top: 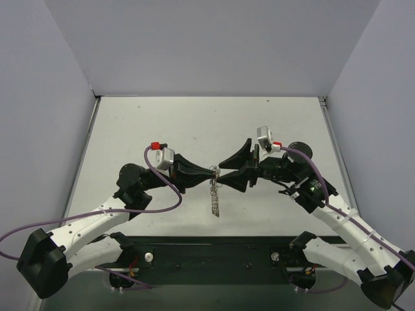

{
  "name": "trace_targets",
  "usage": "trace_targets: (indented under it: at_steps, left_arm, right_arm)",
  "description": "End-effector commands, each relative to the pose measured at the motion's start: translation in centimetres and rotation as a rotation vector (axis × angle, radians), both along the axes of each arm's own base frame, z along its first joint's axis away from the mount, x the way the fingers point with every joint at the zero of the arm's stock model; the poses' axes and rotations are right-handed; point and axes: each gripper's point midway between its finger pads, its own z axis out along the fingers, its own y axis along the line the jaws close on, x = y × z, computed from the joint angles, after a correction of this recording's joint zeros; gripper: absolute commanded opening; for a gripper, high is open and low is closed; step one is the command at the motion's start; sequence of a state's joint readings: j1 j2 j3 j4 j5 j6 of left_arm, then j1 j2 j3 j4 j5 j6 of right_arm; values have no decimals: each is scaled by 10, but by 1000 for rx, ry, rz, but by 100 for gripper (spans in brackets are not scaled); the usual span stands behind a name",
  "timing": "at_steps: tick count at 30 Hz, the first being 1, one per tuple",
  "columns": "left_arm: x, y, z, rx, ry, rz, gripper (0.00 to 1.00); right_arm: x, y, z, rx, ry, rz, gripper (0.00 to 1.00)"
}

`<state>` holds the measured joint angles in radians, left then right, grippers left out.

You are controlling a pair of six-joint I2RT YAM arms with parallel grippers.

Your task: Put the keys on the keyring

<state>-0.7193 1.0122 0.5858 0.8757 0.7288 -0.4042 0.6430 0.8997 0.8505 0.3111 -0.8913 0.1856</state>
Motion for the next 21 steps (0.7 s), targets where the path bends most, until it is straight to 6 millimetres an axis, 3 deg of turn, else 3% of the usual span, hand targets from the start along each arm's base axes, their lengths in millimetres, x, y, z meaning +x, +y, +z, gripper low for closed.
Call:
trace_targets:
  at_steps: [1,15,18,19,21]
  left_arm:
    - [-9,5,39,-94,-103,-13,0]
    - [-14,6,44,-113,-114,-32,0]
    - [-14,6,45,-116,-115,-36,0]
    - [-14,6,45,-116,-116,-34,0]
    - [-15,7,47,-120,-120,-34,0]
  right_arm:
    - [-6,5,12,44,-65,55,48]
    - [-5,11,1,22,-26,92,29]
    - [-6,12,1,22,-23,98,14]
    - [-5,12,1,21,-23,98,2]
    - [-6,12,0,16,-21,103,0]
